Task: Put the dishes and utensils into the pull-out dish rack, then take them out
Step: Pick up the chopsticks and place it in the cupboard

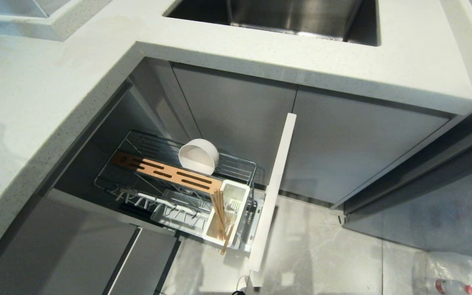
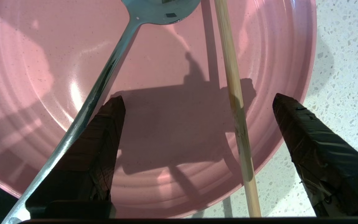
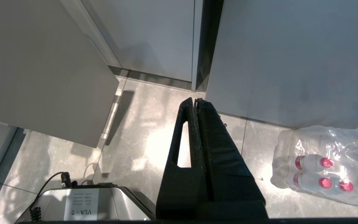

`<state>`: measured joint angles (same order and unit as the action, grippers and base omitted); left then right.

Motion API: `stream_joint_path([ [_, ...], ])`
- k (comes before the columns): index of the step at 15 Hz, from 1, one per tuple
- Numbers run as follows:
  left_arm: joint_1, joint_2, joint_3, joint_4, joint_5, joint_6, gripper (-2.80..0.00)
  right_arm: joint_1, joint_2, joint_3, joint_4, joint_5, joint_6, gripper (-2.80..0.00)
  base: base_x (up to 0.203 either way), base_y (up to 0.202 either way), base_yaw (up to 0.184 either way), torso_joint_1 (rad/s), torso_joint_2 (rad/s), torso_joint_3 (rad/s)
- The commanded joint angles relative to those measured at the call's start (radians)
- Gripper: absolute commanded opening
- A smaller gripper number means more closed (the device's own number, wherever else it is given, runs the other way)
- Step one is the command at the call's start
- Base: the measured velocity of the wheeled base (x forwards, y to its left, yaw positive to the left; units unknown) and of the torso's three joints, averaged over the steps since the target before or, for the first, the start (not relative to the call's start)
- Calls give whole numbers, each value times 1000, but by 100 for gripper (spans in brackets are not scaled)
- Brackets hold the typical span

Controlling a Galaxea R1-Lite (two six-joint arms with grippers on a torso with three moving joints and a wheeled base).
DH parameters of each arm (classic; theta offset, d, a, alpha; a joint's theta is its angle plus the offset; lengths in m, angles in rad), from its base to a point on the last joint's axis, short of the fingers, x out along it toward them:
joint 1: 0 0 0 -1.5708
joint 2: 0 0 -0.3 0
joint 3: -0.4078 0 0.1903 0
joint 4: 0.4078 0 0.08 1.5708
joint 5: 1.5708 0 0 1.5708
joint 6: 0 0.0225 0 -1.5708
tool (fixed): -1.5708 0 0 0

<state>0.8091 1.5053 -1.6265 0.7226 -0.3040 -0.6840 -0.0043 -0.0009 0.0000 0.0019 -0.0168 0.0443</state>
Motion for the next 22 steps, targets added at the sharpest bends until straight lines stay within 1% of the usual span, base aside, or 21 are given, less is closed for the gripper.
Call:
stream_joint_path([
  [1, 1, 12, 4, 8, -1, -5, 0, 0, 1, 2, 0, 0, 0, -280, 0, 0, 0, 0, 0, 0],
  [3, 1, 12, 4, 8, 0, -3, 0, 0, 1, 2, 0, 0, 0, -280, 0, 0, 0, 0, 0, 0],
  [4, 1, 12, 4, 8, 0, -3, -280, 0, 1, 2, 1, 0, 0, -280, 0, 0, 0, 0, 0, 0],
  [15, 1, -7, 5, 9, -3, -3, -280, 0, 1, 2, 1, 0, 0, -280, 0, 0, 0, 0, 0, 0],
  [19, -4, -63, 0, 9, -10, -3, -280, 0, 1, 2, 0, 0, 0, -280, 0, 0, 0, 0, 0, 0],
  [22, -41, -140, 0, 10, -14, -4, -280, 1, 1, 2, 0, 0, 0, -280, 0, 0, 0, 0, 0, 0],
])
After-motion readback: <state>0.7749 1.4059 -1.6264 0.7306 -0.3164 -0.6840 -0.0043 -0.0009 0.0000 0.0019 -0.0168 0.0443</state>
